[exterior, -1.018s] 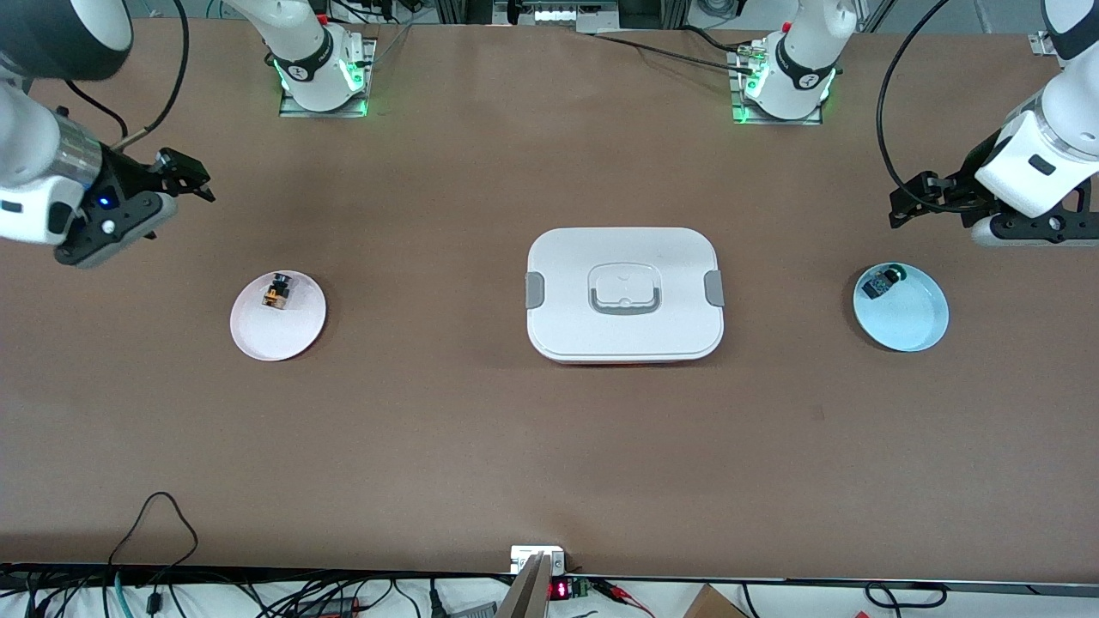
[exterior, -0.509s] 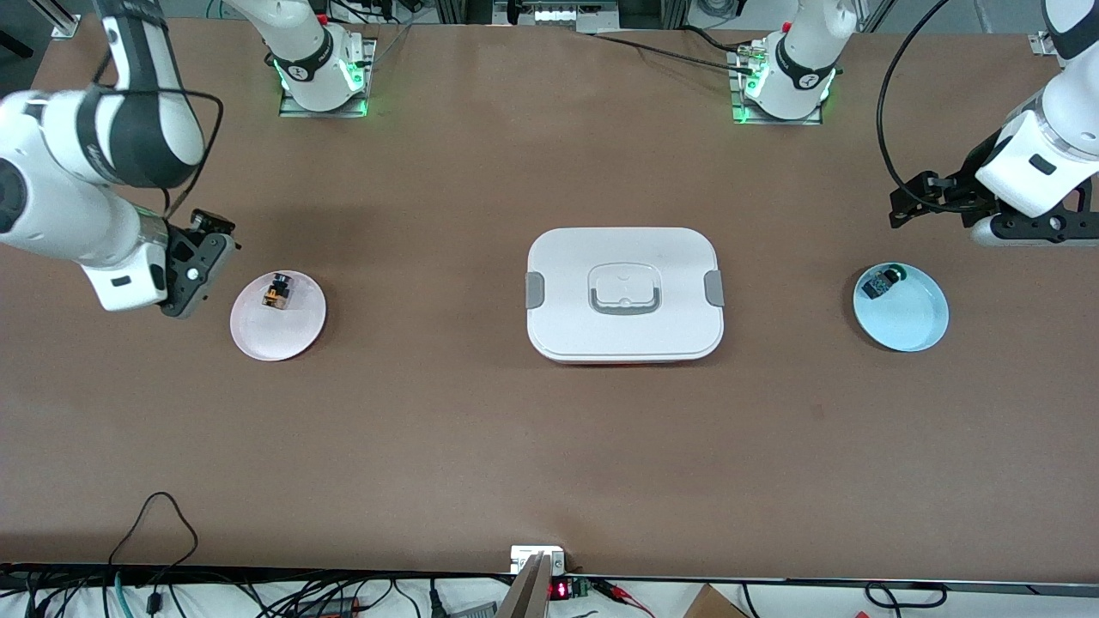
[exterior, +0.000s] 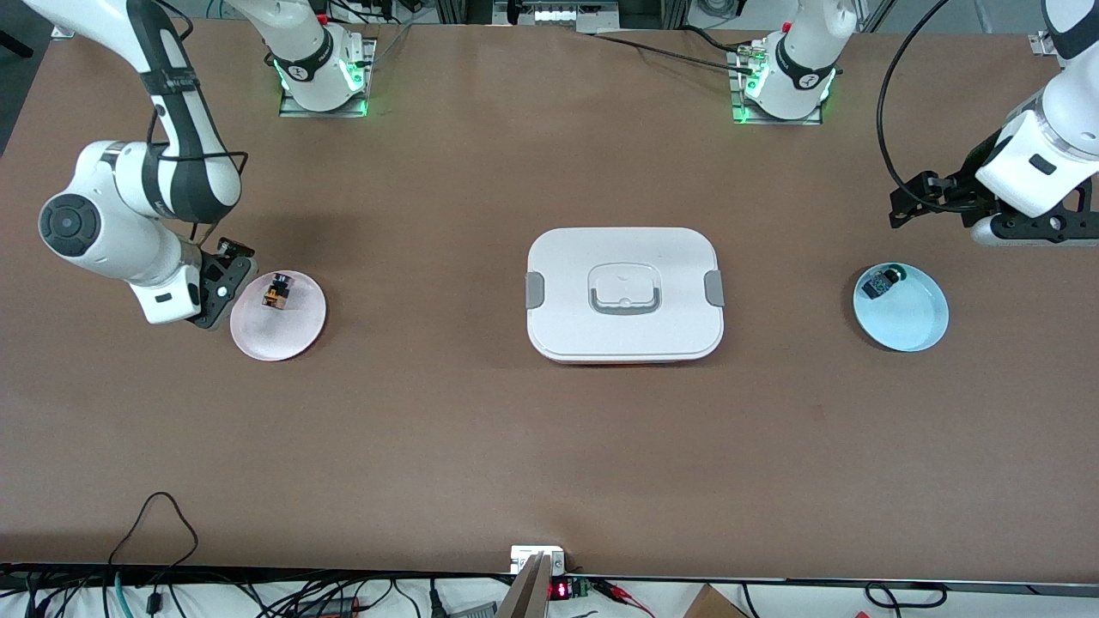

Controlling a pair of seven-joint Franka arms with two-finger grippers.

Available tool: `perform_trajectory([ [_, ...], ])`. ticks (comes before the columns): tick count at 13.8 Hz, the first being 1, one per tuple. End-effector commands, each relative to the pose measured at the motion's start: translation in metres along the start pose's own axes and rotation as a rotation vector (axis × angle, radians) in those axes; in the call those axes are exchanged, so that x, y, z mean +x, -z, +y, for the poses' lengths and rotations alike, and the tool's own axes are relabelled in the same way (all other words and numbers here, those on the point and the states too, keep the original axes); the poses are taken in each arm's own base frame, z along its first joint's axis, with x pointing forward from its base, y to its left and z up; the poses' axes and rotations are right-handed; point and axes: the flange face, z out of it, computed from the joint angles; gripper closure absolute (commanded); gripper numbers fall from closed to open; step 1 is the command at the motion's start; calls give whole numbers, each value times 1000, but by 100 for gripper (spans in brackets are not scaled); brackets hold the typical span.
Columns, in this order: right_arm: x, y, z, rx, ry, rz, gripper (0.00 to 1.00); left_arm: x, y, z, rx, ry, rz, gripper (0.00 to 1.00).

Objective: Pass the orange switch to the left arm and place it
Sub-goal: 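Move the right gripper toward the white plate with the orange switch, then lower the right gripper and grasp the orange switch on the plate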

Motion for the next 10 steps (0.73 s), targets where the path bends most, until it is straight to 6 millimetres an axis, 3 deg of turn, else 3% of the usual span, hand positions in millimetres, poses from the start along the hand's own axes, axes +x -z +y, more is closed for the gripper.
perform_trajectory([
  [1, -5, -26, -9, -31, 3, 13, 0, 3, 5, -1, 17, -11, -8, 0],
  [5, -4, -46, -16, -24, 11, 8, 0, 2, 5, -1, 18, -12, -14, 0],
  [10, 0, -55, -22, -9, 52, -3, 0, 2, 5, 1, 18, -14, -14, 0],
])
